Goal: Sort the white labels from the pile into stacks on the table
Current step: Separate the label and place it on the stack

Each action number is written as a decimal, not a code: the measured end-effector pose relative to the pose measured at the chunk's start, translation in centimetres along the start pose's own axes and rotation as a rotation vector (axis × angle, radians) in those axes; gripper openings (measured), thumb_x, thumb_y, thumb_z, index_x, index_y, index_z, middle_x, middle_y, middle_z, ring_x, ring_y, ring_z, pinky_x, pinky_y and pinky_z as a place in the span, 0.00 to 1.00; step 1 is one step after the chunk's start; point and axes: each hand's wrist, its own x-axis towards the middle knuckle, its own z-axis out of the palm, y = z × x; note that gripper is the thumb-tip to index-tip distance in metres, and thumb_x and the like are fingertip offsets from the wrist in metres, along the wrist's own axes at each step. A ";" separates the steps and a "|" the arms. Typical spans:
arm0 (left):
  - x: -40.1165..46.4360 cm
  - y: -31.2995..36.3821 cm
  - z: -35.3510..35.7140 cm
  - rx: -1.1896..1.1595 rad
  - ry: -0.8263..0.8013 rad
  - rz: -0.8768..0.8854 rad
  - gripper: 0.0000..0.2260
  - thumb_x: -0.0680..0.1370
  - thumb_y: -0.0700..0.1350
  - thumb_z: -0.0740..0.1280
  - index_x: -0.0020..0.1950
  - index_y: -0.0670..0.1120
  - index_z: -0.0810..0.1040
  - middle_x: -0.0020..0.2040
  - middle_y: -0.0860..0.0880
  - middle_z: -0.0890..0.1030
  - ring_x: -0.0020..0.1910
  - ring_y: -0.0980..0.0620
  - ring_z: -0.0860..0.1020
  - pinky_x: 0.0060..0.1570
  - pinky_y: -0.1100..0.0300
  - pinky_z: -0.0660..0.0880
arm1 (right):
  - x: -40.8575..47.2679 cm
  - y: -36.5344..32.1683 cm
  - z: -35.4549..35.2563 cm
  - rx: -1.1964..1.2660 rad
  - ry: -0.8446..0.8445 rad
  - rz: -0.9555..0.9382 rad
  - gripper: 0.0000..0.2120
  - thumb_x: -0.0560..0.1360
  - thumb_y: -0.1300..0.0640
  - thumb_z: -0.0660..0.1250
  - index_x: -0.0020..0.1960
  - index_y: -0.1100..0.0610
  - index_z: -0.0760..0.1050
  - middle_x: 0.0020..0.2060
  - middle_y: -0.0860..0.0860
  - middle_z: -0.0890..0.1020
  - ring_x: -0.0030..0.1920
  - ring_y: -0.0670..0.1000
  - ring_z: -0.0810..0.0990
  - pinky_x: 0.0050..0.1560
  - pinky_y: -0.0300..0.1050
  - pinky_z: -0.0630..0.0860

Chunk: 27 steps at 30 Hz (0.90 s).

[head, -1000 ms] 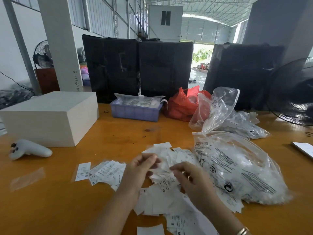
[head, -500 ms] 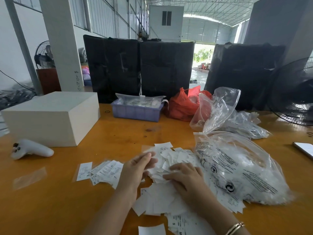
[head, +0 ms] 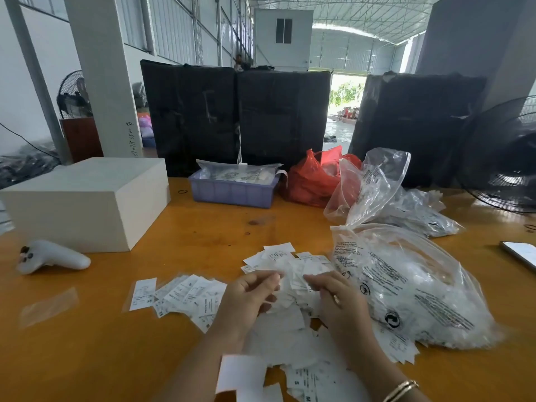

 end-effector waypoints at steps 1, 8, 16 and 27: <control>0.0 -0.2 0.1 0.013 0.042 0.009 0.06 0.77 0.44 0.68 0.45 0.52 0.85 0.35 0.55 0.83 0.33 0.61 0.79 0.33 0.69 0.74 | -0.4 -0.3 0.1 -0.111 -0.011 -0.109 0.19 0.75 0.72 0.60 0.46 0.51 0.82 0.41 0.42 0.80 0.44 0.41 0.78 0.45 0.34 0.74; 0.1 -1.6 0.8 0.344 0.143 0.201 0.06 0.78 0.43 0.68 0.44 0.54 0.80 0.36 0.55 0.83 0.37 0.62 0.80 0.37 0.68 0.76 | -3.1 -2.9 1.5 -0.357 -0.538 -0.805 0.05 0.78 0.47 0.62 0.49 0.47 0.73 0.44 0.42 0.76 0.46 0.42 0.74 0.53 0.42 0.68; 0.6 -1.6 0.1 0.233 0.191 0.150 0.05 0.78 0.44 0.67 0.45 0.53 0.81 0.40 0.54 0.83 0.38 0.62 0.80 0.39 0.62 0.79 | -1.9 -2.2 1.8 -0.507 -0.433 -0.599 0.07 0.74 0.45 0.63 0.43 0.47 0.75 0.39 0.41 0.77 0.40 0.42 0.74 0.45 0.37 0.67; 0.8 -2.0 0.2 0.239 0.194 0.153 0.02 0.75 0.46 0.71 0.45 0.52 0.82 0.41 0.55 0.85 0.42 0.61 0.81 0.41 0.67 0.77 | -0.1 1.1 1.1 -0.853 -0.307 0.006 0.23 0.81 0.47 0.52 0.75 0.51 0.59 0.71 0.45 0.68 0.71 0.47 0.64 0.70 0.45 0.59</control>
